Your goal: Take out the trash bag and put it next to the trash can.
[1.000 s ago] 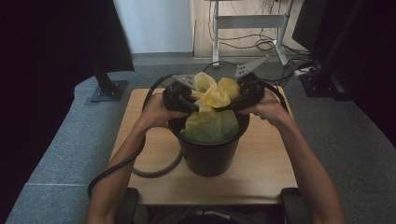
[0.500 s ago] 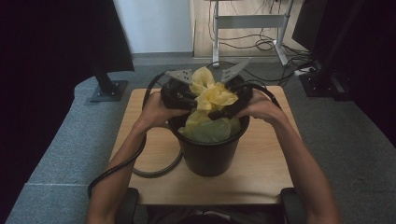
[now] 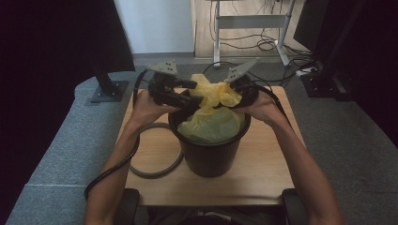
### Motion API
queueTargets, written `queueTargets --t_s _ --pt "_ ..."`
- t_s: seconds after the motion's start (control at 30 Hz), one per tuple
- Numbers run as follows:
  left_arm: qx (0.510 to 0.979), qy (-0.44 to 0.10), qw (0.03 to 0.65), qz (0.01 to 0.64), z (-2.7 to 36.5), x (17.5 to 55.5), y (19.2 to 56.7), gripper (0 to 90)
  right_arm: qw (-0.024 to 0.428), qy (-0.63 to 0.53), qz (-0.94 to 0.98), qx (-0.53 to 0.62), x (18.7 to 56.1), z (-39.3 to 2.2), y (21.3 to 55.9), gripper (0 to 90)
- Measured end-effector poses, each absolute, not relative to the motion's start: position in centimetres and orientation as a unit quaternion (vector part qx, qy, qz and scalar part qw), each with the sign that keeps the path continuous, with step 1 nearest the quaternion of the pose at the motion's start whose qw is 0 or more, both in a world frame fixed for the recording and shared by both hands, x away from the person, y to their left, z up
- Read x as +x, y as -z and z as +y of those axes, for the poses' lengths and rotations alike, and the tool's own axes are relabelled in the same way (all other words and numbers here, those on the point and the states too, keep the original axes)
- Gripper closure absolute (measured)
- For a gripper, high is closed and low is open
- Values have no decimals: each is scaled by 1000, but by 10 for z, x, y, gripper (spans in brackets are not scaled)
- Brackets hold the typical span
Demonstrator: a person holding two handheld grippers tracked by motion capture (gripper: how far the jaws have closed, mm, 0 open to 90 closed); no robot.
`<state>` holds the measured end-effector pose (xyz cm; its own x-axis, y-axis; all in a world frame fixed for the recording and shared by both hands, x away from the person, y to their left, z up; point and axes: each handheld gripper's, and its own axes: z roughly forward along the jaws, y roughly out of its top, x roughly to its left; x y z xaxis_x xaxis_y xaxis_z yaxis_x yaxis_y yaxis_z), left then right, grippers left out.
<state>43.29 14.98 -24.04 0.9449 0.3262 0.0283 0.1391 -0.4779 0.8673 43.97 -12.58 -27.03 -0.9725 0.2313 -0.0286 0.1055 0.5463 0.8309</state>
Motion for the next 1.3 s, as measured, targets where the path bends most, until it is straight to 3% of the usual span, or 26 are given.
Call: queueTargets --t_s 0.1,0.23,0.3,0.43,0.5,0.57,0.67,0.77,0.9,0.97,1.0,1.03,1.17,1.3 --pt "846 -90 498 165 161 445 244 203 63 -472 876 80 435 -135 268 810" --pt "850 -50 503 146 157 456 257 182 48 -488 870 46 430 -139 264 809" --pt "858 -39 500 113 149 453 260 280 45 -487 872 33 428 -137 264 809" --pt "874 -49 476 88 133 442 258 670 62 -474 877 49 430 -132 266 764" --pt "873 -43 479 81 127 438 254 772 85 -467 877 79 433 -130 267 581" --pt "874 -33 478 78 121 435 250 801 87 -472 871 106 437 -127 269 366" --pt "873 -25 482 68 111 433 247 806 78 -479 866 117 440 -118 272 227" --pt "866 -12 495 62 101 433 247 806 61 -480 869 108 439 -106 273 291" --pt "855 -9 513 83 101 437 252 792 67 -475 872 96 436 -100 274 600" --pt "843 -8 527 104 111 438 251 692 75 -468 875 102 435 -103 274 717" --pt "840 -11 531 115 117 439 250 569 82 -469 873 103 434 -105 274 758" --pt "838 -9 532 122 123 439 250 490 84 -474 870 106 435 -108 273 779" --pt "851 1 508 133 139 436 255 325 98 -497 851 137 438 -124 266 795" --pt "884 -15 447 139 139 434 267 243 105 -513 839 144 438 -134 259 794"
